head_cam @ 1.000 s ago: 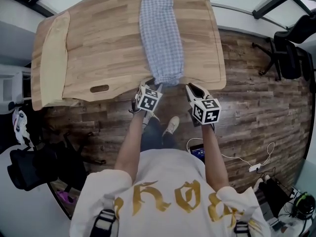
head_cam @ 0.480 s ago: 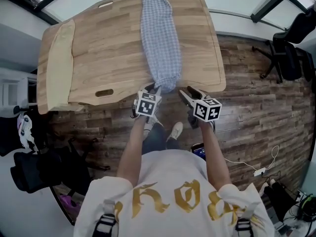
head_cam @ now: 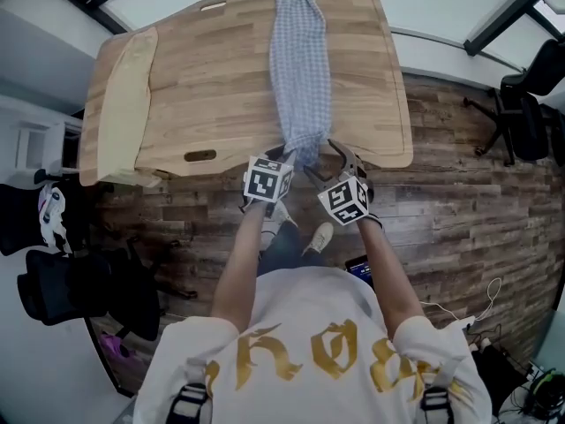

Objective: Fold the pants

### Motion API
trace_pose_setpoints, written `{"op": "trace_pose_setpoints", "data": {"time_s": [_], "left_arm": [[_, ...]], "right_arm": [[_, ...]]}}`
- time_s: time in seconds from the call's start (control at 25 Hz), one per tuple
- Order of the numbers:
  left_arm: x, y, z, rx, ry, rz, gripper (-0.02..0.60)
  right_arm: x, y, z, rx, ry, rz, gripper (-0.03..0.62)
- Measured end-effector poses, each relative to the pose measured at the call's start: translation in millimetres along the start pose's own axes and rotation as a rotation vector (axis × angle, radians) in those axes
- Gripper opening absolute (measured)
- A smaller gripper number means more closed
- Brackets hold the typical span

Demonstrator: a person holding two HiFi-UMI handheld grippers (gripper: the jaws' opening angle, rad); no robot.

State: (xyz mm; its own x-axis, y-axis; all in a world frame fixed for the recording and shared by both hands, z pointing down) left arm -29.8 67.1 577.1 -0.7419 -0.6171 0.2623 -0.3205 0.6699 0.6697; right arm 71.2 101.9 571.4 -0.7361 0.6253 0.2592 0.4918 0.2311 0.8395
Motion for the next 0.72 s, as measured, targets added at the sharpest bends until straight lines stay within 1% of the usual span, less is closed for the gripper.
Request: {"op": "trace_pose_setpoints", "data": {"time_s": [0.08, 0.16, 0.28, 0.4, 0.56, 0.64, 0.72], "left_arm": [[1, -5, 5, -0.001, -0.003, 0.007, 0.112], [0, -12, 7, -0.011, -0.006, 0.023, 0.112], [-5, -22, 10, -0.031, -0.005, 0.059, 0.112], [-9, -29, 8, -0.007, 0.002, 0.046, 0.112], [-12, -38, 12, 0.003, 0.021, 0.036, 0.112], [-11, -38, 16, 0.011, 0.028, 0.037, 0.112], [-9, -41, 16, 0.019, 0.032, 0.039, 0.112]], "right_arm": [[10, -6, -2, -0.008, -0.019, 0.103, 0.375], [18, -11, -2, -0.006, -0.003, 0.152, 0.390], [33, -15, -5, 0.000, 0.052, 0.145, 0.398], [50, -13, -14, 0.024, 0.096, 0.150, 0.399], [43, -15, -27, 0.045, 0.199, 0.199, 0.399], [38, -17, -33, 0.043, 0.217, 0.244, 0.399], [26, -18, -38, 0.047, 0.217, 0.278, 0.399]]}}
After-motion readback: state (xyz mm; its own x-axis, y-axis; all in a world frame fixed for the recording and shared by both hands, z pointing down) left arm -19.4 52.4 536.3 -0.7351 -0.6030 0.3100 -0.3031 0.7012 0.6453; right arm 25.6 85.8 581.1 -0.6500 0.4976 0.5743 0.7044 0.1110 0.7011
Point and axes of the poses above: the fingertips, and each gripper's own axes: z backward along the fingers, x to its left, y out of its underside, the point moved 5 cm from there along z, backward along the fingers, and after that the axes turned 5 degrees about y, right-handed, at the moved point
